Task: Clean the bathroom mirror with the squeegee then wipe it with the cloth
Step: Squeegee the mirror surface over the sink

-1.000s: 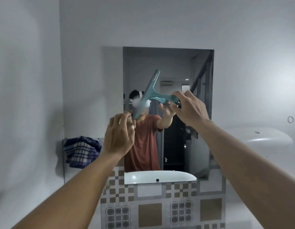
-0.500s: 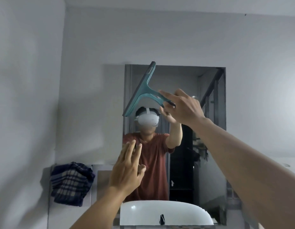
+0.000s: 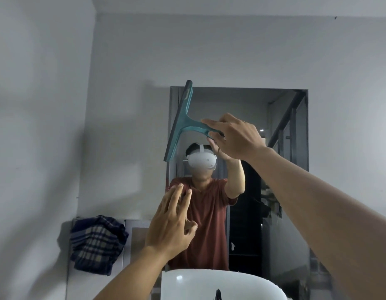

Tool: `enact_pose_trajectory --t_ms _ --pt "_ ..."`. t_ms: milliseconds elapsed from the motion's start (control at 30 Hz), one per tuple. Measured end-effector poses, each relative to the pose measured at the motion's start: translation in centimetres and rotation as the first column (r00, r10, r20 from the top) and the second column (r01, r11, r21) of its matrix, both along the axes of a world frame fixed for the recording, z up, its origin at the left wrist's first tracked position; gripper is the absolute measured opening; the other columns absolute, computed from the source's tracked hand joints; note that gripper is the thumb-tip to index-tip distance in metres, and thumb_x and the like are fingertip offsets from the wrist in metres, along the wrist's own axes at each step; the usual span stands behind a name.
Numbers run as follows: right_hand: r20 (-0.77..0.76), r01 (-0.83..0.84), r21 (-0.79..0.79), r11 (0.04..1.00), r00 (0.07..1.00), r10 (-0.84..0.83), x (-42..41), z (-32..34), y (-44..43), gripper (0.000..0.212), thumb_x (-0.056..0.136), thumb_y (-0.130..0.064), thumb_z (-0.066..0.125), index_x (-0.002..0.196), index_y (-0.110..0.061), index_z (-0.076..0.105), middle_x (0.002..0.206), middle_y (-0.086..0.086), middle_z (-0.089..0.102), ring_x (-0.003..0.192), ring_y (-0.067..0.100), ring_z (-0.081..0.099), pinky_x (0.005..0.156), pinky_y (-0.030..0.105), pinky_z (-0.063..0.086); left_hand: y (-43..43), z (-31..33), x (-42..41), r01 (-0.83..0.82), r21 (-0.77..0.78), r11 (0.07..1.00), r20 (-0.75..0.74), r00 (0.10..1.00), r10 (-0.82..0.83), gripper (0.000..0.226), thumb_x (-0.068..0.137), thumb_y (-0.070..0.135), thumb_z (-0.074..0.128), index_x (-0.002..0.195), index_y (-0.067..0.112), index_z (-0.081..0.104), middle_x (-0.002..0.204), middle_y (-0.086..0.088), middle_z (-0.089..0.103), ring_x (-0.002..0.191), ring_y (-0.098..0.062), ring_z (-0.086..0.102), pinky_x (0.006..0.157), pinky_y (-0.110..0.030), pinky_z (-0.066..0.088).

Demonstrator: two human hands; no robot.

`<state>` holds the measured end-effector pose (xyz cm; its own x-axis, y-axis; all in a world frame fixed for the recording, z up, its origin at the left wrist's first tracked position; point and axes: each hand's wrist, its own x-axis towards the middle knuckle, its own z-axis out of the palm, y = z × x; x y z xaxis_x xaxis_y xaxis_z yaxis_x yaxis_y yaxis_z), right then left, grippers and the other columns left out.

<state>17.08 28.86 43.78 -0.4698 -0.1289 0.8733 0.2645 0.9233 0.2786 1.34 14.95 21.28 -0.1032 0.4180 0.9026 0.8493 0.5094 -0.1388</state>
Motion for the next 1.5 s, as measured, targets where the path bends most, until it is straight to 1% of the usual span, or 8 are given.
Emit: enact_pose_trajectory --t_ms 133,433,833,1067,1200,1300,1433,1500 --pt "0.07 0.066 0.051 0.997 0.995 -0.069 0.3 0.9 -0.5 0.043 0.106 -0.039 0.038 0.149 -0.046 0.04 0.107 -0.003 0.054 0.082 0.021 0.06 0.069 0.039 0.054 0.0 0.0 0.1 -0.01 0.0 1.0 -0.004 1.0 0.01 0.096 0.077 0.051 0.073 0.155 0.012 0.035 0.159 -0.016 0.036 0.146 -0.033 0.036 0.113 -0.041 0.042" --pt "0.144 0.137 0.157 0.978 0.977 -0.159 0.6 2.7 -0.9 0.043 0.107 -0.041 0.035 0.15 -0.048 0.035 0.104 -0.002 0.051 0.077 0.019 0.056 0.06 0.032 0.042 0.1 -0.1 0.0 -0.026 -0.024 0.999 0.044 0.999 0.027 0.096 0.081 0.055 0.067 0.159 0.015 0.027 0.163 -0.015 0.03 0.149 -0.035 0.032 0.114 -0.044 0.041" --pt "0.101 0.201 0.053 0.978 0.973 -0.206 3.4 1.2 1.8 0.045 0.107 -0.041 0.035 0.152 -0.045 0.032 0.107 -0.001 0.051 0.076 0.019 0.055 0.062 0.032 0.041 -0.1 0.4 1.0 -0.057 -0.029 0.998 0.017 0.998 0.057 0.101 0.073 0.055 0.078 0.154 0.011 0.036 0.156 -0.018 0.04 0.142 -0.036 0.044 0.11 -0.042 0.04" --pt "0.076 0.243 0.006 0.97 0.967 -0.242 6.1 0.6 3.9 0.046 0.107 -0.043 0.036 0.153 -0.045 0.031 0.113 0.0 0.054 0.082 0.02 0.058 0.063 0.031 0.042 -0.2 0.8 1.1 -0.085 -0.033 0.996 -0.034 0.996 0.083 0.103 0.069 0.055 0.08 0.152 0.01 0.04 0.151 -0.021 0.045 0.136 -0.036 0.042 0.111 -0.051 0.042" --pt "0.044 0.265 -0.029 0.964 0.964 -0.264 6.6 -0.2 5.0 0.046 0.106 -0.044 0.036 0.152 -0.047 0.032 0.111 -0.003 0.053 0.081 0.016 0.056 0.063 0.031 0.045 -0.5 1.3 1.2 -0.096 -0.057 0.994 -0.02 0.995 0.095 0.093 0.076 0.055 0.075 0.152 0.013 0.041 0.151 -0.021 0.044 0.134 -0.038 0.048 0.11 -0.052 0.045" --pt "0.012 0.285 -0.074 0.956 0.959 -0.284 7.8 -1.1 6.5 0.048 0.104 -0.047 0.041 0.151 -0.046 0.033 0.111 -0.004 0.054 0.087 0.017 0.061 0.066 0.034 0.052 -0.6 2.7 1.5 -0.064 -0.036 0.997 -0.014 0.998 0.063 0.085 0.082 0.05 0.074 0.152 0.015 0.041 0.151 -0.022 0.041 0.135 -0.039 0.045 0.11 -0.048 0.043" --pt "-0.01 0.264 -0.133 0.955 0.963 -0.268 9.0 -2.1 7.7 0.048 0.103 -0.046 0.043 0.151 -0.047 0.034 0.109 -0.004 0.054 0.086 0.018 0.062 0.071 0.038 0.057 -0.8 6.2 1.5 -0.047 -0.039 0.998 -0.037 0.998 0.046 0.095 0.075 0.041 0.083 0.154 0.013 0.036 0.151 -0.024 0.038 0.139 -0.044 0.041 0.109 -0.051 0.043" --pt "-0.019 0.253 -0.142 0.957 0.966 -0.258 9.0 -2.5 7.8 0.047 0.104 -0.046 0.043 0.151 -0.046 0.035 0.109 -0.004 0.055 0.087 0.018 0.062 0.073 0.039 0.058 -1.1 7.5 1.3 -0.055 -0.061 0.997 -0.025 0.998 0.054 0.102 0.072 0.045 0.085 0.155 0.014 0.034 0.154 -0.024 0.035 0.142 -0.045 0.036 0.11 -0.054 0.043"
